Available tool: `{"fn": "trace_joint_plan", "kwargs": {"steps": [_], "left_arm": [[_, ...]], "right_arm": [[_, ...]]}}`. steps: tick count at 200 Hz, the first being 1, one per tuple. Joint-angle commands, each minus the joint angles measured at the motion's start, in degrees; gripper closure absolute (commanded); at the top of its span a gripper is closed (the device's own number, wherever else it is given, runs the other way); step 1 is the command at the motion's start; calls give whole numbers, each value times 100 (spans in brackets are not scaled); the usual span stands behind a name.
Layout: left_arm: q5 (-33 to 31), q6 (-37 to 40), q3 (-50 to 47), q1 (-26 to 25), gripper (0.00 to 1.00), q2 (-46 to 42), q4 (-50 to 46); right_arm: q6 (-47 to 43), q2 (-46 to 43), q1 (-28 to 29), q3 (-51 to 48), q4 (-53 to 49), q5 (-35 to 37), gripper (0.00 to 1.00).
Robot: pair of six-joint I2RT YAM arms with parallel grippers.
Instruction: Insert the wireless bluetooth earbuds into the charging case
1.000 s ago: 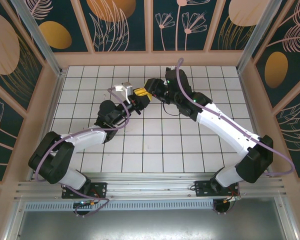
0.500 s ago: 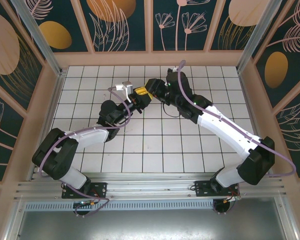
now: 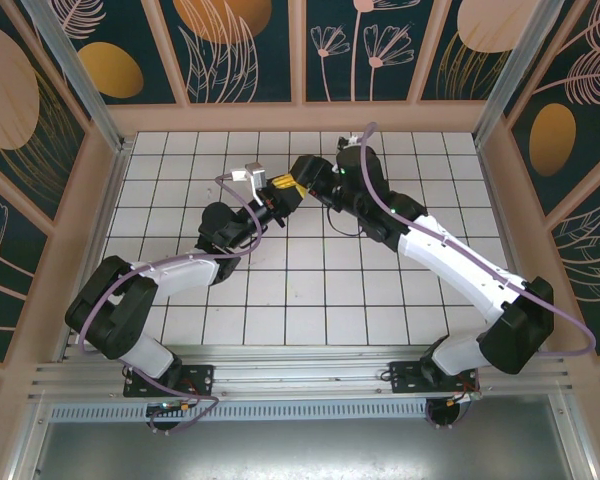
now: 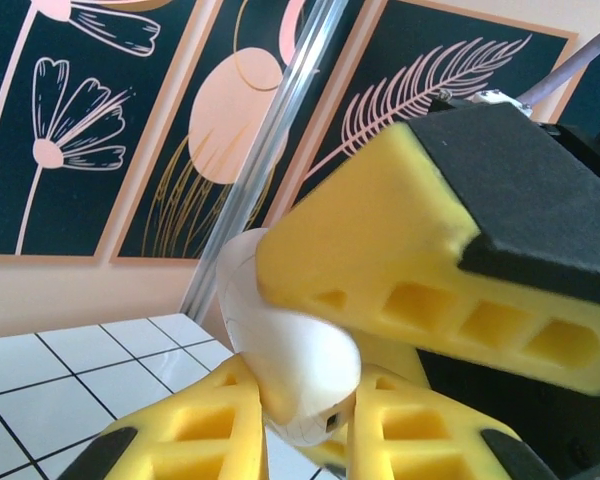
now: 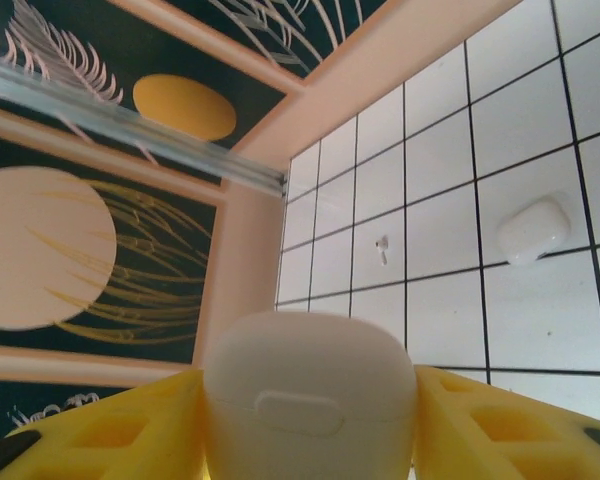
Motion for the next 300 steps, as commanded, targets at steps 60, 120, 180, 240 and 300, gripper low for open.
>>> {"fn": "trace_joint_plan", "kwargs": {"steps": [60,120,180,240,300], "left_arm": [[102,-539,-120,114,91,-349,109],[1152,-1774,-77,424,92,-330,727],[1760,-2572,74,447,92,-145,1416],[2032,-2741,210,444,92,-138,1484],[2218,-2876,270,444,93,-144,1492]], "right_arm": [[-1115,-1207,-53,-673,881,-21,35],[-1076,-2061,-1112,-2171,3010,-1855,31],[-1268,-1354,-1109,-1862,3543,-3292,31],[-1030,-1006,-1274,-1787,3979,-3682,46],[-916,-847,-1284,-1765,4234,-3974,63]]}}
